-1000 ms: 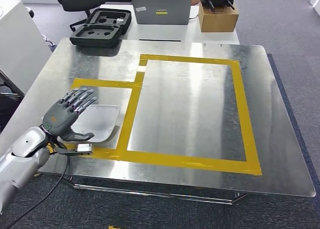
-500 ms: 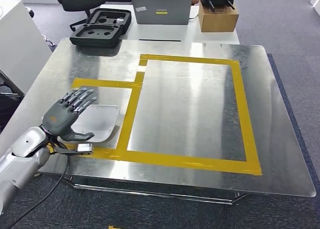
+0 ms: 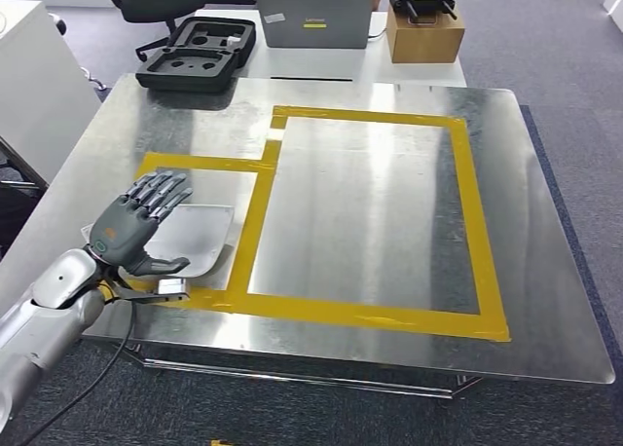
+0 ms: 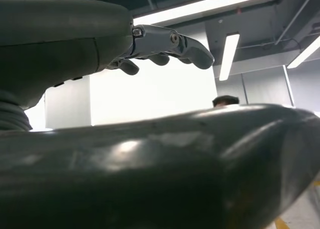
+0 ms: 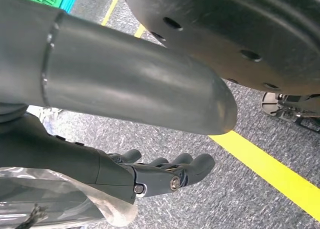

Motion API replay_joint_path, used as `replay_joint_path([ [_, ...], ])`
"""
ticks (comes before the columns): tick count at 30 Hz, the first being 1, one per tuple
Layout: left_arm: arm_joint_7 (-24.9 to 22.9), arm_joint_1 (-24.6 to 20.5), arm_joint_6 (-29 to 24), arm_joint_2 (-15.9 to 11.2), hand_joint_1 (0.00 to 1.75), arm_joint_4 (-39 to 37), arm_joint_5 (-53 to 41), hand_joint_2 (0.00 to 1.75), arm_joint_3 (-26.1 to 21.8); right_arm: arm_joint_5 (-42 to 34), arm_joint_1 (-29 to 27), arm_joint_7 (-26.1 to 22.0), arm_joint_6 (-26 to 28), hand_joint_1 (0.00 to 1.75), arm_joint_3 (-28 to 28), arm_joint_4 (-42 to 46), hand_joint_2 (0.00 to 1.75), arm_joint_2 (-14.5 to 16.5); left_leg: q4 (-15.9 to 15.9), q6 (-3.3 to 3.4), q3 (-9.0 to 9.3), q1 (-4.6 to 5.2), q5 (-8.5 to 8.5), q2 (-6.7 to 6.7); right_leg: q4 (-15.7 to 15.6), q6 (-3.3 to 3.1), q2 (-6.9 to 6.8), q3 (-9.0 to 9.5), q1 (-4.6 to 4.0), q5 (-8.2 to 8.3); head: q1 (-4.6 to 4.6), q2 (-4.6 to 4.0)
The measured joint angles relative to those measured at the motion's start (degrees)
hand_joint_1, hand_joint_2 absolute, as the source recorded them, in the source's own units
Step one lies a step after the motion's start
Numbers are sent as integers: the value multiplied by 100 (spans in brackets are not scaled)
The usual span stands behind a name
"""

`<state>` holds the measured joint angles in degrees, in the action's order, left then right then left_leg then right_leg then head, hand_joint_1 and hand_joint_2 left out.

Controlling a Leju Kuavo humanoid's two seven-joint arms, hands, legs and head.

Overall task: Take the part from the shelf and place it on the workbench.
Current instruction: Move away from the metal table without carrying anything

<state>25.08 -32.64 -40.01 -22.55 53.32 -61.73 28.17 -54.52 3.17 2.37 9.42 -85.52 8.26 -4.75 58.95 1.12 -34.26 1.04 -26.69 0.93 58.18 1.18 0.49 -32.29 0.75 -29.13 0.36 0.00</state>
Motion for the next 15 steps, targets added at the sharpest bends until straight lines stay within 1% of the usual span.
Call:
replay_joint_path([
  [3,-219,-7,9,19,0,50,42,0,254,-39,-38,-54,-60,0,7,0,0,-60,22,36,-6,10,-12,0,-3,32,0,10,8,2,-1,0],
  [5,-309,-28,19,37,0,87,67,0,402,-54,-53,-67,-95,0,13,0,0,-110,-14,87,4,-4,25,-8,-10,76,4,12,9,4,-1,0],
  [6,-347,-49,22,47,0,104,87,0,468,-59,-58,-71,-112,0,19,0,0,-137,-58,118,16,-20,60,-17,23,98,4,-8,2,-41,-4,0],
  [7,-385,-77,21,55,0,117,119,0,531,-64,-61,-73,-130,0,27,0,0,-159,-104,147,24,-39,96,-25,139,116,3,-63,-5,-149,-14,0],
  [8,-415,-104,17,61,0,127,158,0,598,-71,-62,-77,-144,0,36,0,0,-180,-138,166,24,-56,123,-34,384,128,0,-170,-10,-324,-28,0],
  [10,-450,-137,7,67,0,132,230,0,724,-82,-65,-82,-160,0,49,0,0,-196,-143,181,-8,-52,147,-37,1105,152,-4,-470,-11,-705,-50,0],
  [11,-457,-139,3,69,0,132,252,0,783,-87,-68,-82,-162,0,52,0,0,-200,-139,177,-27,-49,156,-39,1404,163,-5,-589,-9,-809,-54,0],
  [12,-459,-139,2,71,0,132,265,0,829,-89,-73,-82,-162,0,54,0,0,-201,-134,171,-43,-48,166,-40,1509,169,-6,-618,-8,-795,-53,0],
  [13,-461,-139,1,72,0,132,275,0,865,-92,-77,-82,-163,0,56,0,0,-201,-124,163,-58,-49,177,-40,1394,172,-8,-539,-7,-676,-55,0],
  [14,-464,-141,0,73,0,132,286,0,894,-95,-79,-82,-163,0,57,0,0,-201,-110,153,-71,-52,184,-39,1064,169,-9,-349,-4,-482,-55,0],
  [15,-465,-144,-1,73,0,132,296,0,915,-98,-76,-79,-163,0,61,0,0,-202,-92,140,-85,-53,191,-38,644,162,-6,-119,-1,-328,-55,0],
])
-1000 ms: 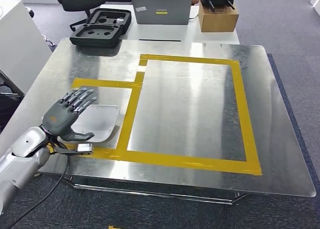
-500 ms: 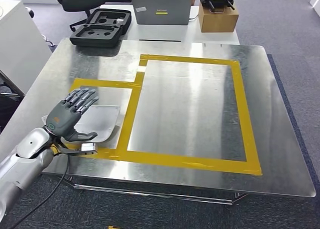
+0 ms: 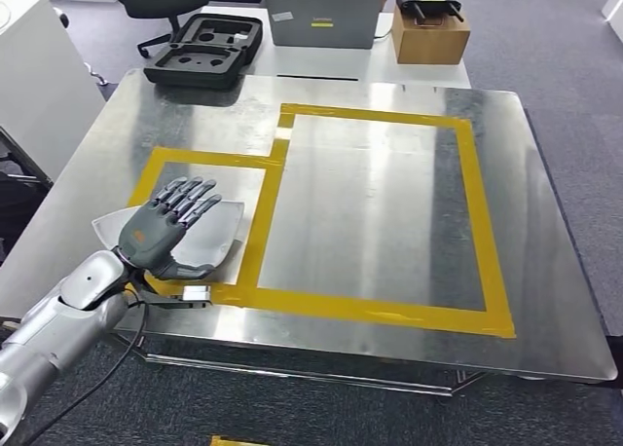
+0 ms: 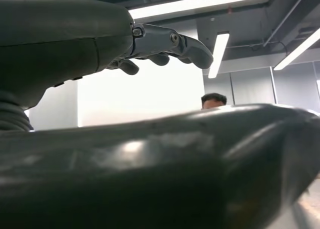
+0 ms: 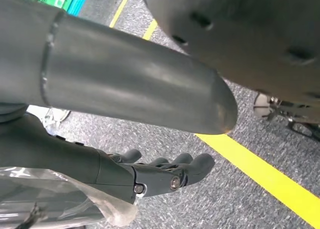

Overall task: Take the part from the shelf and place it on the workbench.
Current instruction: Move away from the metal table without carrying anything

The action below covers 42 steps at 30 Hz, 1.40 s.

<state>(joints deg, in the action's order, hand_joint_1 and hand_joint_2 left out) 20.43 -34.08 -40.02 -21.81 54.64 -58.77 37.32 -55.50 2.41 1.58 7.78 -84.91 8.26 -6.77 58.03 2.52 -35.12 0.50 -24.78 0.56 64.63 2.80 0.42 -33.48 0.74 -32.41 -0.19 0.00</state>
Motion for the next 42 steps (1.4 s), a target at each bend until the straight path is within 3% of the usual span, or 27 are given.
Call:
replay_joint_path([
  [2,-4,-16,-2,-2,0,0,7,0,36,-10,10,8,1,0,15,0,0,-2,38,-49,-44,11,26,9,-592,-32,17,339,-4,174,1,0],
  [4,-11,-27,-7,-3,0,0,-13,0,72,-22,15,21,2,0,32,0,0,-3,51,-127,-81,22,79,20,-689,-82,28,385,-18,205,2,0],
  [6,-17,-29,-11,-7,0,0,-40,0,99,-35,13,32,-3,0,42,1,0,4,78,-207,-115,14,54,20,-708,-175,8,334,-5,266,3,0],
  [7,-20,-31,-11,-9,0,0,-49,0,106,-43,12,36,-7,0,46,1,0,7,178,-247,-159,4,-67,15,-718,-232,-6,301,5,307,13,0],
  [9,-24,-36,-11,-6,0,0,-52,0,114,-52,10,39,-13,0,60,-1,0,7,722,-324,-339,-29,-530,3,-727,-310,-35,203,14,395,33,0],
  [11,-31,-34,-11,2,0,0,-51,0,134,-59,8,44,-18,0,74,-2,0,6,1452,-375,-523,-64,-945,-1,-717,-323,-57,81,11,482,40,0],
  [12,-33,-31,-11,6,0,0,-50,0,149,-62,7,46,-22,0,78,-2,0,7,1634,-390,-519,-80,-1002,-2,-710,-317,-66,17,11,525,40,0],
  [13,-37,-30,-11,8,0,0,-49,0,163,-64,6,50,-25,0,80,-2,0,7,1601,-399,-412,-94,-947,-4,-704,-306,-74,-44,13,566,40,0],
  [14,-39,-32,-11,9,0,0,-49,0,173,-67,6,53,-27,0,80,-2,0,8,1348,-402,-201,-107,-812,-7,-697,-290,-79,-96,16,604,40,0],
  [15,-42,-37,-11,10,0,0,-48,0,180,-67,6,55,-30,0,81,-2,0,8,949,-400,81,-118,-666,-13,-689,-269,-82,-137,19,638,40,0],
  [17,-45,-55,-13,13,0,0,-43,0,188,-68,7,56,-34,0,83,-3,0,7,195,-371,553,-108,-544,-20,-676,-204,-82,-203,11,708,36,0],
  [19,-49,-67,-13,13,0,0,-26,0,198,-70,5,58,-36,0,84,-3,0,7,-65,-308,667,-79,-552,-15,-685,-120,-82,-244,5,796,30,0],
  [21,-52,-69,-13,13,0,0,2,0,212,-80,-11,70,-39,0,85,-3,0,7,-79,-204,592,-76,-471,-19,-696,-37,-76,-281,17,833,28,0],
  [23,-54,-78,-13,15,0,0,27,0,227,-92,-28,88,-41,0,86,-4,0,7,-103,-87,492,-87,-357,-35,-461,17,-65,-413,25,541,16,0],
  [25,-55,-82,-13,15,0,0,43,0,244,-98,-35,97,-48,0,86,-3,0,8,-104,-21,349,-71,-239,-42,216,41,-59,-642,29,-8,-8,0],
  [26,-57,-78,-12,15,0,0,50,0,251,-101,-36,98,-51,0,86,-3,0,8,-100,-8,267,-53,-178,-42,593,45,-58,-731,29,-202,-18,0],
  [27,-59,-70,-11,15,0,0,56,0,258,-102,-36,98,-54,0,86,-2,0,8,-96,0,184,-32,-117,-41,858,43,-57,-762,27,-280,-24,0],
  [28,-61,-62,-11,16,0,0,61,0,262,-104,-36,99,-55,0,86,-3,0,8,-92,3,106,-12,-60,-40,936,30,-57,-703,21,-231,-27,0],
  [29,-63,-55,-11,16,0,0,65,0,265,-106,-35,99,-55,0,87,-3,0,8,-89,3,31,7,-3,-37,804,1,-55,-533,9,-93,-32,0],
  [31,-71,-51,-13,16,0,0,70,0,267,-110,-27,102,-55,0,89,-6,0,5,-83,-13,-85,35,99,-30,47,-96,-36,61,-41,145,-44,0],
  [33,-81,-55,-14,11,0,0,77,0,267,-114,-16,106,-55,0,93,-10,0,-1,-76,-49,-161,53,202,-35,-711,-166,-17,576,-82,137,-63,0],
  [34,-85,-55,-14,10,0,1,80,0,268,-115,-15,108,-55,0,96,-13,0,-3,-80,-74,-184,54,252,-39,-891,-185,-12,681,-96,100,-79,0],
  [36,-91,-45,-15,2,0,2,84,0,277,-118,-23,113,-60,0,101,-13,0,4,-92,-131,-221,44,324,-37,-971,-231,-30,653,-91,165,-105,0],
  [37,-96,-39,-16,-8,0,2,87,0,283,-119,-28,115,-66,0,104,-13,0,11,-53,-167,-256,42,255,-33,-988,-273,-43,614,-78,223,-109,0],
  [38,-104,-36,-16,-20,0,1,94,0,290,-121,-32,118,-71,0,109,-13,0,17,91,-206,-314,33,75,-31,-1003,-314,-60,561,-61,293,-98,0],
  [41,-134,-26,-17,-42,0,0,117,0,325,-131,-43,126,-79,0,126,-17,0,20,1096,-329,-552,-46,-726,-38,-986,-370,-97,355,-47,468,-57,0],
  [42,-138,-17,-17,-42,0,0,121,0,339,-134,-44,128,-81,0,131,-19,0,20,1401,-362,-577,-75,-828,-40,-962,-364,-106,274,-47,515,-53,0],
])
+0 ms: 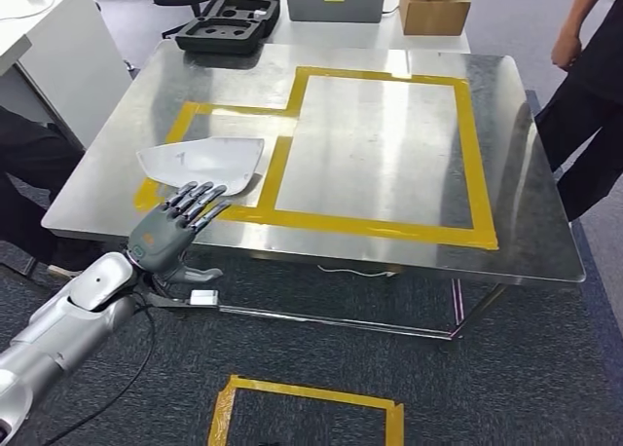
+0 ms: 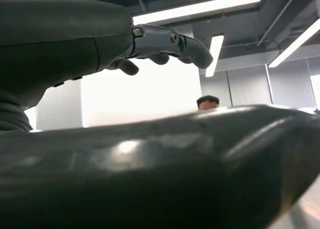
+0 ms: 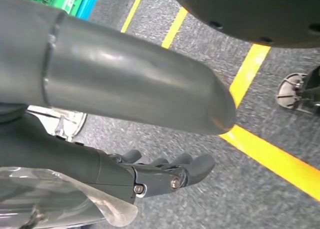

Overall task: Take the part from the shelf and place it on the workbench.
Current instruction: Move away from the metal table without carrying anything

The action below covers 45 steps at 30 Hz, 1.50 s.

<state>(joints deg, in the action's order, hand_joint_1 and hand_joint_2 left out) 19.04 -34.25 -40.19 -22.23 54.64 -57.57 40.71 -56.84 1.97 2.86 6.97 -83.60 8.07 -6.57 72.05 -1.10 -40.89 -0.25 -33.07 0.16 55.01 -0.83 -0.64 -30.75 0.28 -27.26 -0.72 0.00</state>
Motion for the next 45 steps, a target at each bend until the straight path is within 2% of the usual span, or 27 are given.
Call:
replay_joint_path([
  [2,-1,9,0,0,0,0,5,0,17,-5,2,3,-7,0,5,-2,0,1,99,-50,179,-46,148,-1,79,33,-15,-184,11,82,1,0],
  [4,-2,-3,-2,-1,0,1,8,0,19,-8,2,4,-14,0,10,-4,0,0,-526,-76,672,-79,377,-1,177,90,-23,-362,30,145,6,0],
  [5,-3,-13,-4,-1,0,2,8,0,18,-9,1,5,-15,0,14,-5,0,-1,-936,-62,938,-76,377,5,223,126,-25,-435,32,174,8,0],
  [7,-2,-23,-8,-3,0,4,5,0,21,-13,-1,5,-15,0,24,-7,0,-3,-1405,2,1207,-48,283,14,260,206,-25,-516,30,256,16,0],
  [9,-1,-22,-8,-2,0,4,2,0,31,-16,-8,5,-16,0,31,-8,0,-3,-1455,106,1178,-32,329,12,246,293,-19,-555,40,338,27,0],
  [10,-1,-26,-7,2,0,5,0,0,37,-16,-12,6,-16,0,32,-8,0,-4,-1467,158,1138,-35,378,4,274,329,-9,-593,48,292,31,0],
  [12,-1,-32,-4,13,0,5,0,0,48,-16,-19,8,-17,0,33,-9,0,-4,-1487,270,1021,-46,501,-14,599,374,20,-741,59,-88,18,0],
  [14,-1,-34,-2,22,0,4,0,0,58,-16,-16,8,-23,0,33,-8,0,-3,-1480,324,869,-23,626,-21,1320,392,40,-940,58,-624,6,0],
  [15,-1,-31,-1,25,0,4,0,0,64,-16,-14,8,-26,0,34,-7,0,-3,-1476,332,785,-9,690,-22,1664,393,43,-996,57,-775,7,0],
  [16,-1,-29,2,30,0,4,-1,0,71,-16,-12,7,-28,0,34,-7,0,-3,-1471,337,700,6,754,-22,1865,390,43,-985,55,-796,8,0],
  [18,-3,-27,10,36,0,4,1,0,85,-17,-12,7,-28,0,36,-7,0,-4,-1461,332,531,32,879,-17,1694,353,46,-689,44,-544,8,0],
  [20,-11,-38,15,42,0,4,4,0,101,-19,-2,7,-28,0,39,-8,0,-12,-1446,307,390,54,998,-8,900,282,60,-69,16,-358,8,0],
  [22,-21,-61,15,43,0,3,6,0,113,-22,9,7,-33,0,45,-9,0,-24,-1442,263,296,63,1131,-11,194,234,76,404,-17,-416,13,0],
  [24,-31,-73,15,48,0,1,7,0,130,-28,0,7,-44,0,51,-9,0,-28,-1483,201,243,53,1273,-15,-3,208,78,447,-35,-402,12,0],
  [26,-39,-72,18,55,0,-1,7,0,154,-34,-11,10,-60,0,52,-8,0,-27,-1431,126,185,40,1156,-9,-24,125,56,352,-19,-266,25,0],
  [28,-55,-75,22,60,0,-3,7,0,170,-41,-13,13,-76,0,53,-9,0,-28,-941,54,57,16,632,-6,-31,37,31,225,-4,-126,58,0],
  [30,-83,-74,24,68,0,-6,8,0,190,-55,-15,11,-88,0,54,-10,0,-30,-159,-1,-73,-16,148,-6,6,12,21,33,-11,1,72,0],
  [31,-95,-72,24,73,0,-7,8,0,202,-63,-15,10,-97,0,55,-10,0,-31,111,-20,-75,-27,93,-6,36,16,17,-76,-12,64,71,0],
  [32,-107,-71,23,79,0,-8,8,0,211,-71,-14,8,-107,0,55,-10,0,-32,215,-33,-1,-37,168,-6,74,28,14,-195,-10,124,73,0],
  [34,-122,-84,19,90,0,-9,8,0,218,-84,-15,5,-132,0,57,-9,0,-32,-159,-40,423,-51,452,-7,169,72,10,-424,0,228,74,0],
  [36,-134,-117,9,98,0,-6,9,0,220,-98,-17,3,-142,0,62,-10,0,-32,-948,-5,996,-44,406,-5,253,137,11,-593,-5,316,76,0],
  [37,-141,-131,3,101,0,-4,9,0,224,-106,-18,-1,-142,0,70,-10,0,-32,-1234,27,1170,-33,316,-2,271,168,10,-636,-8,367,77,0],
  [38,-147,-139,-2,103,0,-2,9,0,230,-113,-19,-5,-142,0,79,-11,0,-32,-1404,67,1249,-15,245,0,268,199,9,-665,-10,426,78,0],
  [40,-157,-140,-7,109,0,-1,4,0,255,-125,-31,-10,-145,0,95,-12,0,-32,-1453,168,1176,-8,323,-11,246,262,16,-710,1,499,80,0],
  [41,-162,-141,-7,115,0,-1,0,0,269,-128,-38,-10,-146,0,98,-12,0,-33,-1459,222,1119,-13,383,-21,285,292,24,-760,8,420,74,0],
  [42,-167,-141,-7,122,0,-1,-3,0,283,-131,-47,-9,-148,0,100,-12,0,-33,-1470,274,1050,-24,455,-30,433,320,34,-835,15,221,61,0],
  [45,-179,-139,-7,143,0,0,-10,0,303,-132,-46,-9,-156,0,101,-12,0,-33,-1468,347,795,-17,670,-38,1482,366,49,-1113,30,-606,29,0],
])
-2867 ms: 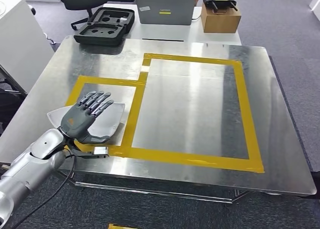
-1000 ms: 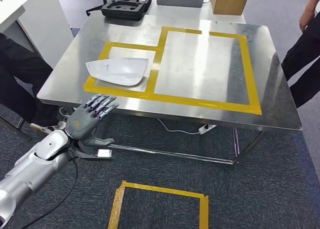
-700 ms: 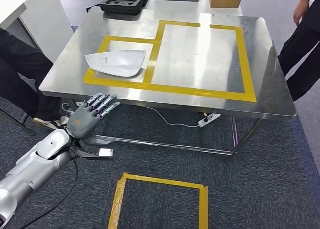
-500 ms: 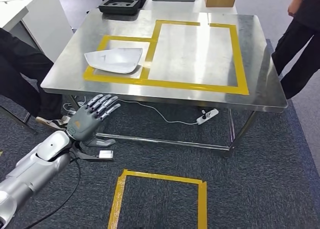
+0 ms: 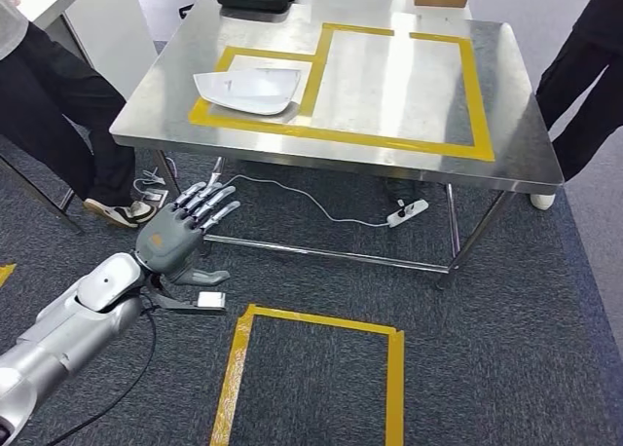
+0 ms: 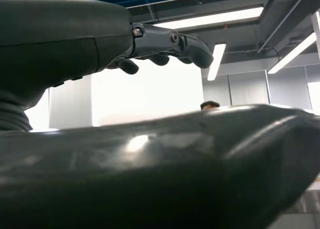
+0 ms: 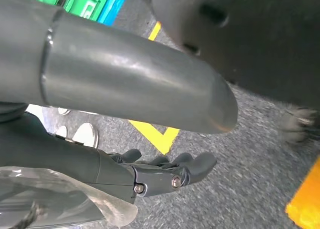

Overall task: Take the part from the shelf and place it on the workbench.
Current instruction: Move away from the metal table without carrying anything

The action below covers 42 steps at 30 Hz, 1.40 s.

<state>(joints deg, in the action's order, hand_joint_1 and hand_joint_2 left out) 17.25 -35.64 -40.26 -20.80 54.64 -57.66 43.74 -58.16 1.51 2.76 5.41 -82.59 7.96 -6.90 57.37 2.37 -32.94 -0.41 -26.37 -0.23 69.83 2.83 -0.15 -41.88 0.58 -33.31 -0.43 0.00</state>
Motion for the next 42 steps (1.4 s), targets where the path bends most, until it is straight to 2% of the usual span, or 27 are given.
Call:
replay_joint_path([
  [1,-4,4,0,3,0,0,-7,0,3,0,3,-1,-3,0,1,0,0,0,3,1,-97,6,75,0,311,6,1,-22,1,-86,-1,0],
  [3,-8,15,0,4,0,0,-25,0,6,-2,6,-1,-4,0,3,0,0,-1,9,-15,-278,12,217,1,409,-1,2,188,0,115,-2,0],
  [5,-13,24,-1,9,0,1,-33,0,6,-10,11,-2,-4,0,9,0,0,-15,14,-48,-424,17,348,8,-228,-47,12,783,-5,343,-4,0],
  [7,-27,28,-2,21,0,4,-31,0,4,-26,25,-8,-4,0,24,0,0,-40,24,-98,-517,29,473,10,-1090,-94,25,1425,-19,252,-1,0],
  [8,-36,30,-2,28,0,5,-25,0,5,-35,27,-12,-6,0,31,0,0,-50,17,-129,-541,29,539,7,-1347,-111,31,1586,-31,178,-1,0],
  [9,-41,38,-2,32,0,5,-13,0,7,-43,22,-16,-8,0,37,0,0,-55,-3,-165,-557,24,611,5,-1471,-129,33,1627,-42,160,-2,0],
  [11,-44,70,8,46,0,4,43,0,16,-56,9,-17,-25,0,43,0,0,-58,-42,-237,-595,14,646,11,-1497,-206,16,1524,-33,263,-6,0],
  [12,-44,89,28,53,0,4,93,0,20,-63,7,-17,-37,0,45,0,0,-58,53,-268,-637,10,485,15,-1510,-257,2,1464,-21,341,6,0],
  [15,-44,176,168,77,0,4,329,0,24,-92,1,-21,-60,0,72,-1,0,-58,995,-334,-813,-10,-415,15,-1508,-344,-21,1238,-17,577,50,0],
  [16,-43,236,221,91,0,3,426,0,23,-103,-2,-21,-62,0,83,-1,0,-58,1349,-345,-836,-12,-560,15,-1496,-346,-21,1144,-24,648,52,0],
  [17,-41,317,258,111,0,1,525,0,18,-115,-4,-23,-66,0,92,-2,0,-58,1585,-349,-802,-13,-555,15,-1475,-344,-21,1039,-31,716,53,0],
  [18,-31,414,285,136,0,-5,635,0,10,-128,-6,-25,-71,0,99,-2,0,-58,1656,-344,-699,-13,-438,15,-1444,-337,-21,926,-36,780,54,0],
  [20,19,619,315,200,0,-27,874,0,-25,-159,-14,-31,-80,0,118,-2,0,-57,1211,-301,-231,-8,-183,15,-1368,-313,-20,720,-44,889,55,0],
  [22,85,815,321,276,0,-61,1066,0,-83,-186,-28,-36,-83,0,140,-2,0,-56,380,-235,372,15,-294,14,-1297,-269,-19,583,-60,984,50,0],
  [23,111,901,309,308,0,-80,1121,0,-113,-193,-35,-38,-83,0,150,-2,0,-56,84,-204,558,30,-390,15,-1283,-241,-20,550,-61,1034,54,0],
  [25,146,1026,292,358,0,-131,1159,0,-146,-198,-51,-39,-83,0,166,-3,0,-56,-74,-139,583,52,-401,14,-1301,-170,-23,516,-52,1140,60,0],
  [27,167,1088,289,405,0,-187,1171,0,-151,-201,-68,-38,-83,0,178,-7,0,-58,-98,-43,466,40,-268,-1,-1209,-97,-12,440,-37,971,58,0],
  [30,172,1117,309,455,0,-238,1196,0,-160,-203,-78,-38,-92,0,182,-9,0,-56,-107,45,193,29,-28,-14,-373,-18,3,201,-13,82,11,0],
  [31,170,1140,369,469,0,-252,1245,0,-168,-207,-75,-39,-96,0,184,-9,0,-56,-103,43,87,33,55,-13,-1,0,3,145,-6,-111,5,0],
  [32,164,1187,461,488,0,-271,1330,0,-192,-219,-71,-42,-99,0,189,-9,0,-56,-97,35,-17,36,134,-14,280,13,4,148,-3,-149,6,0],
  [34,164,1383,695,567,0,-369,1629,0,-297,-258,-73,-56,-97,0,215,-9,0,-56,-81,5,-204,37,276,-27,338,21,4,407,1,157,5,0],
  [35,185,1515,776,625,0,-457,1811,0,-374,-280,-77,-64,-93,0,232,-11,0,-56,-72,-14,-282,36,338,-34,90,16,7,671,3,326,5,0],
  [36,227,1658,833,694,0,-568,2003,0,-458,-299,-80,-71,-91,0,251,-15,0,-56,-56,-39,-348,42,398,-40,-347,3,17,1044,0,378,4,0],
  [37,286,1790,886,770,0,-694,2202,0,-550,-319,-83,-78,-89,0,268,-21,0,-56,-41,-65,-399,49,457,-44,-839,-16,31,1409,-1,316,7,0],
  [39,415,2021,989,935,0,-980,2578,0,-751,-355,-91,-89,-87,0,305,-33,0,-53,-36,-120,-463,56,587,-49,-1500,-72,57,1811,-19,111,8,0],
  [41,522,2215,1111,1081,0,-1301,2901,0,-943,-390,-117,-99,-87,0,343,-44,0,-38,-64,-183,-486,41,684,-42,-1587,-164,46,1757,-26,128,7,0],
  [42,566,2307,1174,1151,0,-1470,3043,0,-1033,-404,-134,-103,-87,0,363,-52,0,-26,-26,-221,-513,32,597,-32,-1589,-224,32,1705,-23,179,10,0],
])
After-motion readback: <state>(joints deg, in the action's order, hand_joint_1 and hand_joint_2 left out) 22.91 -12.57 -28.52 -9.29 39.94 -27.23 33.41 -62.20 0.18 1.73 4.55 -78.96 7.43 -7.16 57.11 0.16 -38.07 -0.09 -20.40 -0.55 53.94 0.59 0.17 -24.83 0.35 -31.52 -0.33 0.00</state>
